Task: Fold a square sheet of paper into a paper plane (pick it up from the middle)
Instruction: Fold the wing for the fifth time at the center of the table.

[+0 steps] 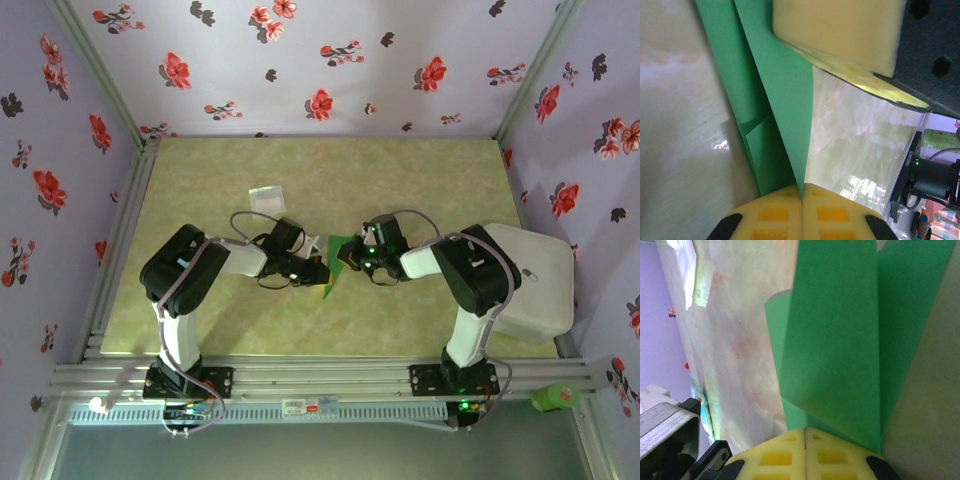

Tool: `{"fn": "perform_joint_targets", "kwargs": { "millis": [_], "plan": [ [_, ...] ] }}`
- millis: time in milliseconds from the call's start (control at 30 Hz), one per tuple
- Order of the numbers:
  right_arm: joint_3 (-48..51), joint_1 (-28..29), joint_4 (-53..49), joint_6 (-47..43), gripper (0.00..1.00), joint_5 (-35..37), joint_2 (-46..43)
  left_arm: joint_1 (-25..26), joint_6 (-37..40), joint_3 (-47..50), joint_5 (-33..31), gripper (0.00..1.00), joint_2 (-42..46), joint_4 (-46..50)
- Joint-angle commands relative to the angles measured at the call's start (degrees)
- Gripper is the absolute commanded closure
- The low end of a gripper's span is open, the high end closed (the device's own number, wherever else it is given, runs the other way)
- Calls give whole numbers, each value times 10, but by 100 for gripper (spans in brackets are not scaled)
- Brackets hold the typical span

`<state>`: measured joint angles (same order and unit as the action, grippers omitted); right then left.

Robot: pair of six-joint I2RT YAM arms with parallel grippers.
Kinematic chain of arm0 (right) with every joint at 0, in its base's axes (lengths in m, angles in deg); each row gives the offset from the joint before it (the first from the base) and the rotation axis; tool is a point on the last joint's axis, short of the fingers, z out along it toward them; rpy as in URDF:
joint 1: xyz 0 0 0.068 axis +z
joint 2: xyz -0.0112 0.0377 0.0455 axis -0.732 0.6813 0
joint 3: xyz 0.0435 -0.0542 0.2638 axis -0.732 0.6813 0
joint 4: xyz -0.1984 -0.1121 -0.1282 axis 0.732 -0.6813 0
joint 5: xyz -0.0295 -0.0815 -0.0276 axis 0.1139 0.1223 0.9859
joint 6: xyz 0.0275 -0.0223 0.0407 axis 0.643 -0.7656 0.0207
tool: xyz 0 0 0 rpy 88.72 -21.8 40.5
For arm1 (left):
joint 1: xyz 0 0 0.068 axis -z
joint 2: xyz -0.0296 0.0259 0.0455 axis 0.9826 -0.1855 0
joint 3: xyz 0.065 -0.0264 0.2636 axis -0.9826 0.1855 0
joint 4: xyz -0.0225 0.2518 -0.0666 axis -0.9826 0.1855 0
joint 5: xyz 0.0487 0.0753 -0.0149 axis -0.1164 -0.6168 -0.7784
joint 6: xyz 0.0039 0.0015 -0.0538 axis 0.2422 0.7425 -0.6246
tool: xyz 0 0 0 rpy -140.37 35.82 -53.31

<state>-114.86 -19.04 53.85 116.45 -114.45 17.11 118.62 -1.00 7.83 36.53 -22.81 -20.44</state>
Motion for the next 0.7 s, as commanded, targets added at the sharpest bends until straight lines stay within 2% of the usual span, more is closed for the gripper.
{"fn": "perform_joint_targets", "kwargs": {
  "millis": [0, 300, 433, 667],
  "plan": [
    [-9, 2, -47, -11, 94, 30, 30, 10, 4, 25, -30, 97, -30, 41],
    [-16, 3, -79, -16, 94, 33, 39, 10, -16, 25, -5, 88, 35, 34],
    [-18, 3, -87, -18, 95, 35, 39, 10, -17, 34, 8, 90, 45, 34],
    [-21, 6, -99, -20, 95, 37, 40, 10, -15, 47, 20, 100, 43, 29]
  ]
}}
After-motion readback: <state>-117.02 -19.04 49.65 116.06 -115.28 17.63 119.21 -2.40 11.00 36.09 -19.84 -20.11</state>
